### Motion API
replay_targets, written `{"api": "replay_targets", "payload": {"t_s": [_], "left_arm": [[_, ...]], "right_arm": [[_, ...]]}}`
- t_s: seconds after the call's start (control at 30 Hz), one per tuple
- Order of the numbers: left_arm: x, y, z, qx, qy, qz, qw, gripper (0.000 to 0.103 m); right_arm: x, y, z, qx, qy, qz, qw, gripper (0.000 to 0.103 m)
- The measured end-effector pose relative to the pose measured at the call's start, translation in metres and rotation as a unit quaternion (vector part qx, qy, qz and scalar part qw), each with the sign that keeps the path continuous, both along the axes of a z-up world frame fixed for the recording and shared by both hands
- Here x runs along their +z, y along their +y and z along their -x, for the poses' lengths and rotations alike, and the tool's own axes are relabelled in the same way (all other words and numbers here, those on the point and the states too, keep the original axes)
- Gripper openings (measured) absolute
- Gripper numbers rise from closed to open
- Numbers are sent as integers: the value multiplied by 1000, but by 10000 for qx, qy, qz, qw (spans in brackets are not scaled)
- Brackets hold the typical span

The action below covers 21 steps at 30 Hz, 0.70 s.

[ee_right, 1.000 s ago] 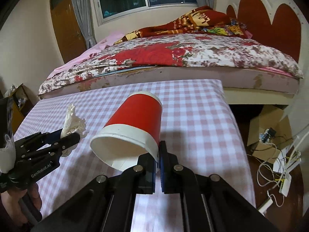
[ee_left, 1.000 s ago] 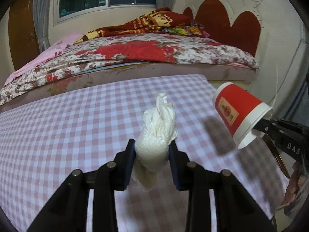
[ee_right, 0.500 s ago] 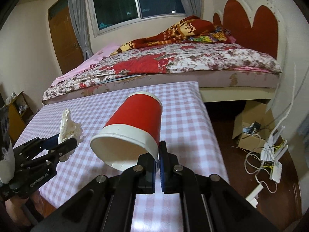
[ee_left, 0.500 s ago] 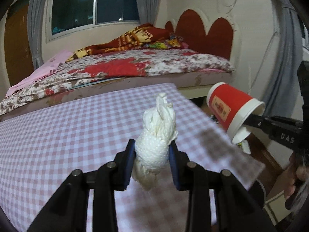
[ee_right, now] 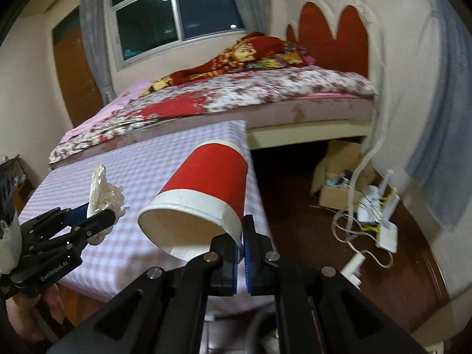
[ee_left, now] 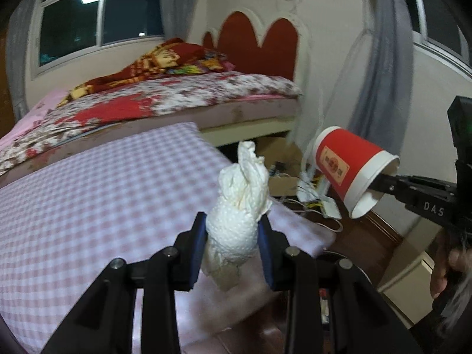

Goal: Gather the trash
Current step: 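Carry the tissue with the left tool while the right tool carries the red cup over the bin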

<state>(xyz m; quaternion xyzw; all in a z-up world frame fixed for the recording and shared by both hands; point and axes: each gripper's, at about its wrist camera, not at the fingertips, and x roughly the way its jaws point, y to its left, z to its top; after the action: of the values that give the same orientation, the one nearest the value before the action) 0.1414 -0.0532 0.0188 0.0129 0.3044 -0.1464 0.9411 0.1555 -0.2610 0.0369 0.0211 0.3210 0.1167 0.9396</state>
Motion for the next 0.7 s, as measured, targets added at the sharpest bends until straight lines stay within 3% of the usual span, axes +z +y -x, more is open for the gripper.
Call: {"api": "replay_targets", "payload": {"t_s": [0.47, 0.7], "left_arm": [[-38, -104, 22, -1103, 456, -126, 9928, 35], [-79, -140, 27, -1480, 936, -287, 9841, 35]], "right_arm": [[-56, -102, 51, -869, 614, -12, 9943, 4], [-101, -136, 62, -1171, 1100, 11, 9870, 4]]}}
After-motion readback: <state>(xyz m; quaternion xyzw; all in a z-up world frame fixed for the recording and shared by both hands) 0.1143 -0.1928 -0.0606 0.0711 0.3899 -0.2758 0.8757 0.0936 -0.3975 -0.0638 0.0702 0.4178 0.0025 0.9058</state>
